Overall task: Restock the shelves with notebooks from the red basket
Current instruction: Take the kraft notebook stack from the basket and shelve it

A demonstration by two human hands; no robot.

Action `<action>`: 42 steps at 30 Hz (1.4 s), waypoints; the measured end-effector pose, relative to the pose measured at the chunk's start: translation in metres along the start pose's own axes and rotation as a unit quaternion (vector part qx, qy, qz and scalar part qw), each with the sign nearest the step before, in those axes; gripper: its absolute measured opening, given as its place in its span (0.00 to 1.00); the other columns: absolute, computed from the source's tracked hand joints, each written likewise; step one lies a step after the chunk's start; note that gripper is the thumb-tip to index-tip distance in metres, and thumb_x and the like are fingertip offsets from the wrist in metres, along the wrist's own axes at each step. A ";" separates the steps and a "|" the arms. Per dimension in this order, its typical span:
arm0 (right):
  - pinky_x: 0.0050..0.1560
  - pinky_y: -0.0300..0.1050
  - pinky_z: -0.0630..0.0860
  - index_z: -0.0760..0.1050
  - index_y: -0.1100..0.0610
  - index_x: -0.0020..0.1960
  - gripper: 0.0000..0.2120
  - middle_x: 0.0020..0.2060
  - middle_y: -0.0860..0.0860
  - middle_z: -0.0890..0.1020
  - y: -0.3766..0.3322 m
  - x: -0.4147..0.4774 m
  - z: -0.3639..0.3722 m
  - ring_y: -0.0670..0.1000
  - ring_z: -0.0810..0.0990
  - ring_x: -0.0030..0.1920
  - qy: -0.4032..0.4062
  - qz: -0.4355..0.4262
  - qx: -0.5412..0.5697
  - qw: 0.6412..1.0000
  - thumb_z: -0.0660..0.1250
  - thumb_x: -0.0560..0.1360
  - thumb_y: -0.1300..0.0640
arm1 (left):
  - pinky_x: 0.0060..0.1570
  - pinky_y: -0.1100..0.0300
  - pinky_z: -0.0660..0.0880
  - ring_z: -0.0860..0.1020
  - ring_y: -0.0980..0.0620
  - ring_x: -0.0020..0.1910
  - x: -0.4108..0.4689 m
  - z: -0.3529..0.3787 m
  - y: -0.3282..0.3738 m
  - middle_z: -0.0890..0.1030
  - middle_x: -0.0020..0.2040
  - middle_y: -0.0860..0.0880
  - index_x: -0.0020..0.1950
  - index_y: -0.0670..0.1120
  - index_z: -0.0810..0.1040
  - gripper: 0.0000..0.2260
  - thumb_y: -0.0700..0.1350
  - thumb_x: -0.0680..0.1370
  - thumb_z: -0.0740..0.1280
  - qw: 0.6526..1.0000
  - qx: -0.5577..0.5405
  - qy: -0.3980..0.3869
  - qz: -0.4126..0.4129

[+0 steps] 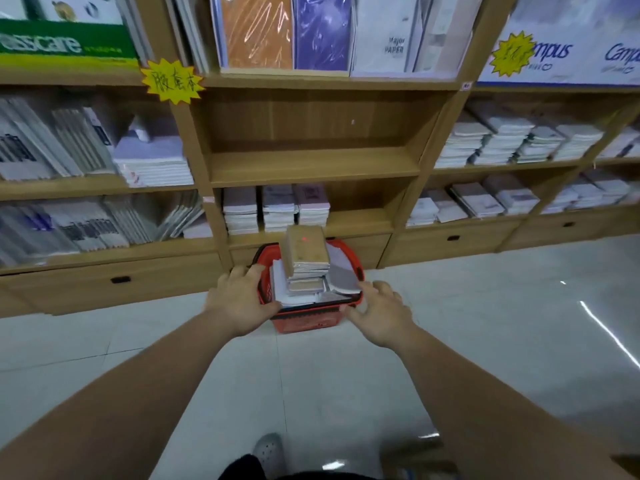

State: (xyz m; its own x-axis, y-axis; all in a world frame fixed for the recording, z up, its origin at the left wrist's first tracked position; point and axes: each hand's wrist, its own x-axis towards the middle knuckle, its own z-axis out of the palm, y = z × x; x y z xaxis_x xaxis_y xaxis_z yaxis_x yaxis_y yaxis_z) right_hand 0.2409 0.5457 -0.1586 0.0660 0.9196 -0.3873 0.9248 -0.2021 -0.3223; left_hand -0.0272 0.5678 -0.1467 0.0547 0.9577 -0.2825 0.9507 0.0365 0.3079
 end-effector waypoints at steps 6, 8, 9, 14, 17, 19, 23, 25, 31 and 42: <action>0.74 0.57 0.68 0.60 0.44 0.82 0.35 0.80 0.53 0.62 -0.024 0.118 -0.010 0.60 0.65 0.77 -0.037 0.021 0.071 0.997 0.64 0.79 0.33 | 0.64 0.47 0.73 0.71 0.40 0.68 0.131 -0.017 -0.017 0.73 0.71 0.44 0.79 0.54 0.62 0.38 0.67 0.74 0.69 0.999 -0.012 -0.029 -0.012; 0.74 0.57 0.68 0.60 0.43 0.82 0.35 0.79 0.53 0.63 -0.027 0.162 -0.012 0.60 0.66 0.76 -0.051 0.025 0.079 0.995 0.64 0.79 0.34 | 0.65 0.47 0.73 0.70 0.40 0.69 0.170 -0.015 -0.017 0.72 0.72 0.45 0.79 0.54 0.62 0.37 0.66 0.74 0.69 0.999 -0.021 -0.042 -0.021; 0.73 0.57 0.69 0.60 0.42 0.81 0.34 0.78 0.53 0.64 -0.027 0.186 -0.012 0.60 0.67 0.76 -0.059 0.023 0.081 0.995 0.64 0.79 0.35 | 0.66 0.47 0.72 0.70 0.40 0.70 0.188 -0.012 -0.017 0.71 0.73 0.45 0.79 0.54 0.61 0.37 0.66 0.74 0.69 0.998 -0.031 -0.051 -0.029; 0.71 0.57 0.72 0.59 0.43 0.82 0.34 0.77 0.55 0.65 -0.019 0.310 -0.013 0.61 0.69 0.74 -0.121 0.014 0.054 0.991 0.64 0.80 0.35 | 0.67 0.45 0.72 0.68 0.40 0.71 0.270 0.008 -0.017 0.70 0.73 0.46 0.78 0.57 0.63 0.35 0.65 0.75 0.69 0.988 -0.082 -0.081 -0.099; 0.72 0.57 0.71 0.59 0.43 0.82 0.34 0.78 0.55 0.64 -0.015 0.374 -0.012 0.62 0.68 0.74 -0.153 0.016 0.038 0.987 0.63 0.80 0.34 | 0.68 0.44 0.72 0.70 0.40 0.70 0.310 0.020 -0.018 0.70 0.73 0.44 0.79 0.54 0.64 0.36 0.63 0.75 0.71 0.977 -0.116 -0.097 -0.149; 0.72 0.58 0.71 0.60 0.44 0.82 0.35 0.78 0.56 0.64 -0.016 0.413 -0.007 0.63 0.69 0.74 -0.167 0.020 0.034 0.985 0.63 0.79 0.33 | 0.68 0.44 0.72 0.71 0.40 0.70 0.336 0.029 -0.023 0.71 0.73 0.43 0.79 0.52 0.65 0.35 0.62 0.75 0.72 0.968 -0.141 -0.108 -0.177; 0.71 0.56 0.72 0.60 0.48 0.82 0.37 0.79 0.58 0.64 -0.024 0.475 0.021 0.62 0.70 0.75 -0.204 0.035 0.042 0.978 0.64 0.79 0.33 | 0.66 0.46 0.73 0.74 0.40 0.69 0.383 0.052 -0.042 0.73 0.72 0.42 0.77 0.49 0.67 0.32 0.57 0.77 0.72 0.953 -0.171 -0.132 -0.210; 0.70 0.57 0.73 0.60 0.50 0.82 0.38 0.78 0.59 0.67 -0.028 0.495 0.040 0.62 0.72 0.73 -0.213 0.045 0.048 0.975 0.65 0.79 0.34 | 0.64 0.48 0.74 0.75 0.41 0.69 0.405 0.066 -0.055 0.74 0.72 0.41 0.77 0.46 0.67 0.31 0.55 0.79 0.72 0.948 -0.179 -0.153 -0.212; 0.64 0.53 0.74 0.60 0.51 0.81 0.35 0.73 0.58 0.71 -0.036 0.539 0.093 0.61 0.75 0.68 -0.204 0.093 0.086 0.971 0.65 0.81 0.36 | 0.52 0.57 0.73 0.77 0.44 0.67 0.470 0.114 -0.091 0.75 0.71 0.42 0.79 0.46 0.64 0.30 0.52 0.80 0.71 0.923 -0.236 -0.219 -0.212; 0.68 0.66 0.74 0.52 0.42 0.80 0.53 0.73 0.51 0.70 -0.006 0.612 0.179 0.58 0.72 0.70 -0.124 0.124 0.250 0.952 0.71 0.63 0.25 | 0.73 0.38 0.67 0.68 0.45 0.76 0.546 0.234 -0.098 0.66 0.80 0.49 0.82 0.58 0.57 0.56 0.76 0.61 0.73 0.818 -0.469 -0.229 -0.243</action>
State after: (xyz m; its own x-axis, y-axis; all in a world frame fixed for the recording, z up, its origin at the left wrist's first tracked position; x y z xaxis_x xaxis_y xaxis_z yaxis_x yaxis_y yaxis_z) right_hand 0.2090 1.0497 -0.5487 0.1124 0.7270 -0.6773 0.5945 -0.5954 -0.5405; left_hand -0.0187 1.0204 -0.5437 0.0537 0.5660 -0.8227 0.2534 0.7891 0.5595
